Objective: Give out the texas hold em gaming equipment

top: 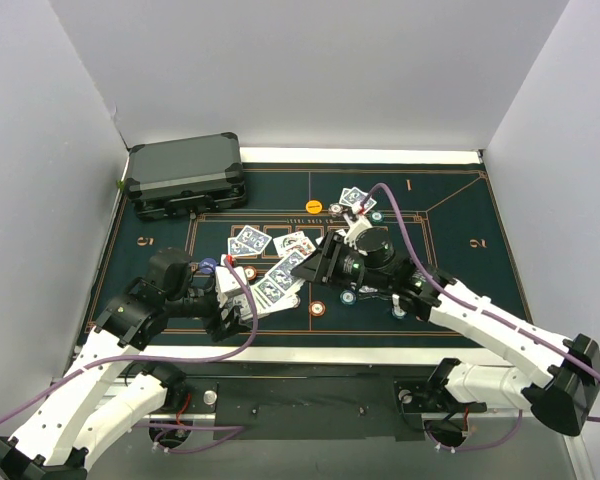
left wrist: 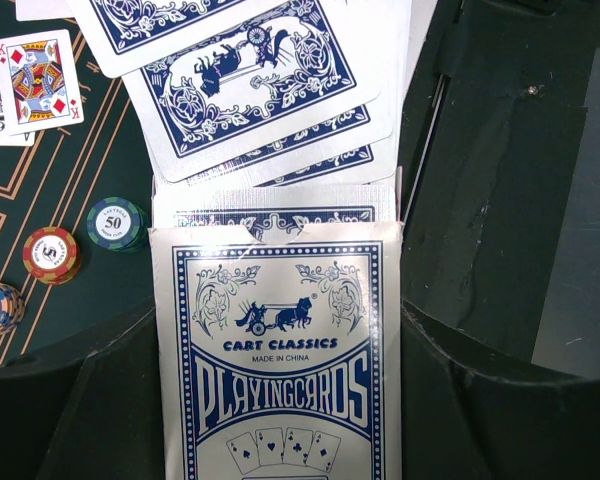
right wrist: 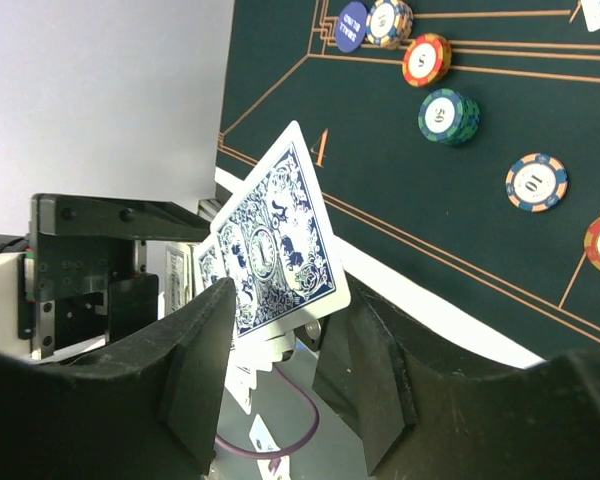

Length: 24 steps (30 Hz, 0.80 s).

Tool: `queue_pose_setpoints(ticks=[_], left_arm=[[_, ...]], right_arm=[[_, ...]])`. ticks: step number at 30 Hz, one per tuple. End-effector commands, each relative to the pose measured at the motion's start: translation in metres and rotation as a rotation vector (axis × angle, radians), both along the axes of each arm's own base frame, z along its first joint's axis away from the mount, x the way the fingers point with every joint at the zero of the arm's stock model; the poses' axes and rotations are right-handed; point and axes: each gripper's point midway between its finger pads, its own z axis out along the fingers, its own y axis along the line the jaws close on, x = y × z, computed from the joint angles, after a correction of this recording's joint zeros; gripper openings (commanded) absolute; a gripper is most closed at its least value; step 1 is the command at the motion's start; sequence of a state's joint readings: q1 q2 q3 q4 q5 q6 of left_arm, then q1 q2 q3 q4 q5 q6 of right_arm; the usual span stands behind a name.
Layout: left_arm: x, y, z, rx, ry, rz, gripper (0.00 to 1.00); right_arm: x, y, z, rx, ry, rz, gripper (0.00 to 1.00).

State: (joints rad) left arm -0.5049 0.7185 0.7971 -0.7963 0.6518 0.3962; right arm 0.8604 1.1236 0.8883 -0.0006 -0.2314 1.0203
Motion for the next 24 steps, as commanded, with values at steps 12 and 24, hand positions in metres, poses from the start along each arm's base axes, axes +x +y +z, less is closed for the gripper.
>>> queue_pose_setpoints(ticks=[12, 24], left_arm=[[0.006, -0.006, 0.023, -0.059, -0.073, -0.010, 0.00], [0.005, -0.006, 0.021, -0.058, -0.069, -0.012, 0.00]], right_arm=[[0.026, 0.011, 0.021, 0.124, -0.040, -0.054, 0.37], [0.022, -0.008, 0.021, 0.089, -0.069, -0.088, 0.25]])
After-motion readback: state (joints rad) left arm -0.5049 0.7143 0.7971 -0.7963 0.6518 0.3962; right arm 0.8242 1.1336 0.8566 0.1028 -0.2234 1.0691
